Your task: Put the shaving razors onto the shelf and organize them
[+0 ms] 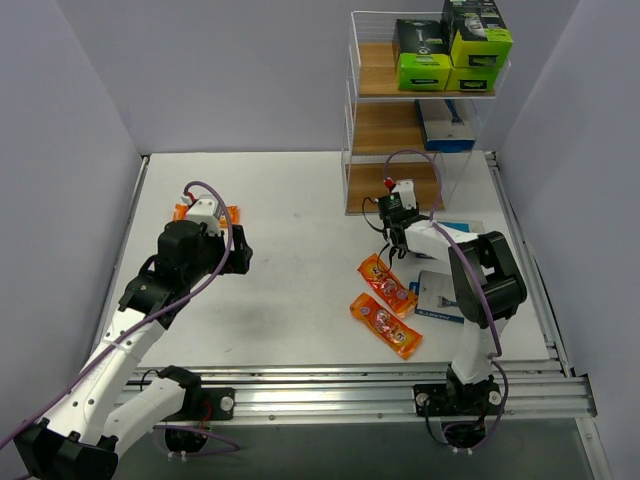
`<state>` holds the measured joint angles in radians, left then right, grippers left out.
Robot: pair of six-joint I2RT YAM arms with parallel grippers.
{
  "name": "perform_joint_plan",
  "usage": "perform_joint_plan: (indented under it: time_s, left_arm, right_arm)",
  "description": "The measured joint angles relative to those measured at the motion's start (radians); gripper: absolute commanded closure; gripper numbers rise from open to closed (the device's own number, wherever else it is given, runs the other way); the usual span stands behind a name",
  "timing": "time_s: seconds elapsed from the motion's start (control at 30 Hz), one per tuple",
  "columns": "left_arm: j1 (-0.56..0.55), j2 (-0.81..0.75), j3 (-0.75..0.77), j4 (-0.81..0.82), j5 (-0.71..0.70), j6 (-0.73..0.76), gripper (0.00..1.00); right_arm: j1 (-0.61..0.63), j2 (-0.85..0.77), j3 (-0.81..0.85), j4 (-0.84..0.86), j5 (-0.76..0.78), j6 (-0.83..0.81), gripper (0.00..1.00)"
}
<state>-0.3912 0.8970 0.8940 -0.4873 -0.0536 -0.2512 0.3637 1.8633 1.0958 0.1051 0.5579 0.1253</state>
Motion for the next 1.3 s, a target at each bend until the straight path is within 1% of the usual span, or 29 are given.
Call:
perform_joint_plan:
  time_s: [0.2, 0.4, 0.73, 0.87, 1.0, 1.3]
  left_arm:
    - [0.0, 0.004, 0.0, 0.0, 0.001, 0.0, 0.04]
    - [0.0, 0.005, 0.0, 0.0, 0.003, 0.0, 0.04]
    - [0.0, 0.008, 0.0, 0.0, 0.004, 0.0, 0.04]
    - [0.0, 0.008, 0.0, 0.0, 0.004, 0.0, 0.04]
    - [-0.001, 0.008, 0.0, 0.0, 0.004, 0.0, 0.04]
    - [-0.001, 0.008, 0.0, 0.0, 0.004, 0.001, 0.03]
  right_arm:
    - [0.003, 0.016, 0.0, 0.005, 0.001, 0.0, 0.79]
    - [0.006, 0.05, -0.002, 0.01, 0.0, -0.007, 0.79]
    - [0.01, 0.05, -0.002, 0.011, 0.048, -0.007, 0.82]
    - [0.01, 0.058, -0.002, 0.011, 0.078, -0.006, 0.88]
    - [0.01, 0.063, -0.002, 0.01, 0.109, -0.004, 1.0]
    - [0.013, 0.054, -0.001, -0.014, 0.144, 0.004, 1.0]
